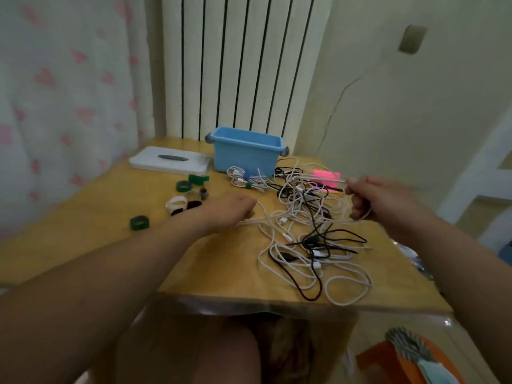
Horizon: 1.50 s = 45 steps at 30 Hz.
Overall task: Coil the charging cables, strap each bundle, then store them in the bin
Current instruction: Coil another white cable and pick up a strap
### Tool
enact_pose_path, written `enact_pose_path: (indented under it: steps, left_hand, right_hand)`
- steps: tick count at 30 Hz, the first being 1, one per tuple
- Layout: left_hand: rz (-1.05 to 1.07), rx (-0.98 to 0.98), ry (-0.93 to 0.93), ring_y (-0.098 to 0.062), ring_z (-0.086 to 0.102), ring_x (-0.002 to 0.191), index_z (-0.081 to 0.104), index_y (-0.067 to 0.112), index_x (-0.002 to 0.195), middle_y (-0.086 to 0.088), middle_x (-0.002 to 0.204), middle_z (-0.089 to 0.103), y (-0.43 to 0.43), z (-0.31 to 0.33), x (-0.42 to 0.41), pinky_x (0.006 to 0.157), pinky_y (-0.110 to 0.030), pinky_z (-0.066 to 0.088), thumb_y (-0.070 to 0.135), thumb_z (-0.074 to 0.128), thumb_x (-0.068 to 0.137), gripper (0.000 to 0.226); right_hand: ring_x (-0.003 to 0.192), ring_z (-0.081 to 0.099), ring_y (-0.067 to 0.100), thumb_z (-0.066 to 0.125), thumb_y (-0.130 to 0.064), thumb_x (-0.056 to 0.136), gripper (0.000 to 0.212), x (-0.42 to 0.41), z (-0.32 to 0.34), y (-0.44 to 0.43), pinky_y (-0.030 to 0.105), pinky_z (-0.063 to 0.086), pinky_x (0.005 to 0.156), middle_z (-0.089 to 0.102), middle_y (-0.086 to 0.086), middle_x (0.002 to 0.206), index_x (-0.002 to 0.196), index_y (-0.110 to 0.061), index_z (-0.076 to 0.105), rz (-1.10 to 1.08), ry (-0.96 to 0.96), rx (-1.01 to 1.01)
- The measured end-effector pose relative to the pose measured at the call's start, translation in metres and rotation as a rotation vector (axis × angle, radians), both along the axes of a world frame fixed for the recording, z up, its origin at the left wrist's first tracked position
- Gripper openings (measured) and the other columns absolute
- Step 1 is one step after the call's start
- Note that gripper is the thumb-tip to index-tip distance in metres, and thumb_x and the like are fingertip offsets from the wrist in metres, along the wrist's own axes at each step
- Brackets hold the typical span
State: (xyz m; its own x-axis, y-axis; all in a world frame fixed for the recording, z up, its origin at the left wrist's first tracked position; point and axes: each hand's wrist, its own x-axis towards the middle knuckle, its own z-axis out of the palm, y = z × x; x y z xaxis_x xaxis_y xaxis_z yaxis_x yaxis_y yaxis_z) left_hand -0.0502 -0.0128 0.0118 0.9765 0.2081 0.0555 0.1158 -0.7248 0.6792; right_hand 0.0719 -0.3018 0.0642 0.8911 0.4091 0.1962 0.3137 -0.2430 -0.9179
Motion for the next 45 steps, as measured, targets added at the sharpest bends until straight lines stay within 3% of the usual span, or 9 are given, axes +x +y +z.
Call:
enact_pose_path:
  steps: [3, 6, 11, 19, 24, 28, 32, 36, 45]
  left_hand:
    - [0.032, -0.006, 0.005, -0.018, 0.068, 0.110, 0.074, 0.017, 0.094, -0.002, 0.119, 0.075, 0.001, -0.006, -0.012, 0.102, -0.040, 0.052, 0.057, 0.041, 0.112, 0.055]
    - [-0.037, 0.122, 0.057, -0.018, 0.060, 0.124, 0.067, 0.025, 0.117, 0.004, 0.139, 0.060, 0.008, -0.015, -0.028, 0.108, -0.041, 0.050, 0.038, 0.066, 0.102, 0.020]
    - [0.131, 0.370, 0.109, -0.025, 0.049, 0.144, 0.044, 0.027, 0.158, -0.001, 0.162, 0.045, 0.012, -0.020, -0.019, 0.117, -0.044, 0.045, 0.049, 0.073, 0.098, 0.070]
    - [0.129, 0.535, 0.243, -0.028, 0.062, 0.102, 0.060, 0.020, 0.120, -0.006, 0.122, 0.065, -0.011, -0.024, 0.019, 0.091, -0.044, 0.058, 0.034, 0.057, 0.106, 0.019]
    - [0.245, -0.013, 0.028, -0.031, 0.068, 0.091, 0.052, 0.009, 0.116, -0.015, 0.111, 0.069, -0.014, -0.019, 0.023, 0.083, -0.051, 0.063, 0.013, 0.048, 0.111, 0.007]
    - [0.288, -0.460, -0.090, -0.017, 0.042, 0.057, 0.055, 0.011, 0.100, -0.008, 0.080, 0.051, -0.018, 0.002, 0.017, 0.044, -0.029, 0.040, 0.015, 0.044, 0.114, 0.019]
    - [0.298, -0.457, -0.130, -0.018, 0.038, 0.061, 0.049, 0.018, 0.091, -0.005, 0.078, 0.045, -0.021, 0.020, 0.011, 0.052, -0.031, 0.030, 0.018, 0.044, 0.110, 0.020]
    - [0.358, -0.298, -0.240, -0.026, 0.055, 0.079, 0.061, 0.016, 0.097, -0.008, 0.089, 0.062, -0.023, 0.033, 0.013, 0.066, -0.037, 0.042, 0.026, 0.048, 0.109, 0.020]
    - [0.370, -0.757, -0.430, -0.026, 0.062, 0.090, 0.066, 0.009, 0.106, -0.011, 0.099, 0.066, -0.034, 0.051, 0.028, 0.075, -0.038, 0.050, 0.022, 0.049, 0.107, 0.021]
  right_hand:
    - [0.058, 0.060, 0.024, 0.063, -0.026, 0.105, 0.028, -0.004, -0.002, -0.012, 0.046, 0.051, 0.074, 0.057, 0.007, 0.065, 0.091, -0.003, 0.069, 0.065, -0.030, -0.088]
    - [0.065, 0.061, 0.026, 0.064, -0.032, 0.104, 0.034, -0.006, -0.007, -0.023, 0.038, 0.054, 0.067, 0.059, 0.010, 0.070, 0.092, -0.001, 0.070, 0.131, -0.070, -0.179]
    - [0.060, 0.057, 0.018, 0.072, -0.032, 0.099, 0.031, -0.002, -0.022, -0.023, 0.033, 0.047, 0.063, 0.060, 0.006, 0.064, 0.090, -0.002, 0.070, 0.198, -0.117, -0.351]
    - [0.056, 0.059, 0.012, 0.074, -0.035, 0.098, 0.027, -0.008, -0.041, 0.002, 0.032, 0.047, 0.059, 0.068, 0.006, 0.066, 0.088, -0.010, 0.072, 0.277, -0.198, -0.532]
    - [0.059, 0.063, 0.000, 0.077, -0.039, 0.095, 0.018, -0.010, -0.035, 0.007, 0.018, 0.049, 0.057, 0.073, -0.002, 0.073, 0.091, -0.022, 0.078, 0.363, -0.236, -0.617]
    - [0.064, 0.064, 0.005, 0.076, -0.042, 0.096, 0.017, -0.009, -0.028, 0.011, 0.019, 0.047, 0.059, 0.073, -0.007, 0.071, 0.091, -0.026, 0.080, 0.387, -0.202, -0.735]
    - [0.084, 0.069, 0.011, 0.054, -0.065, 0.101, 0.043, -0.018, -0.014, 0.034, 0.030, 0.050, 0.073, 0.074, -0.010, 0.083, 0.090, -0.028, 0.074, 0.349, -0.315, -0.838]
    - [0.092, 0.076, 0.018, 0.033, -0.066, 0.102, 0.061, -0.030, 0.005, 0.085, 0.046, 0.056, 0.098, 0.081, -0.006, 0.088, 0.101, -0.022, 0.075, 0.227, -0.126, -0.413]
    - [0.061, 0.075, 0.024, 0.051, -0.025, 0.107, 0.034, -0.031, 0.007, 0.155, 0.043, 0.060, 0.065, 0.076, 0.009, 0.073, 0.085, -0.011, 0.073, 0.158, -0.292, -0.298]
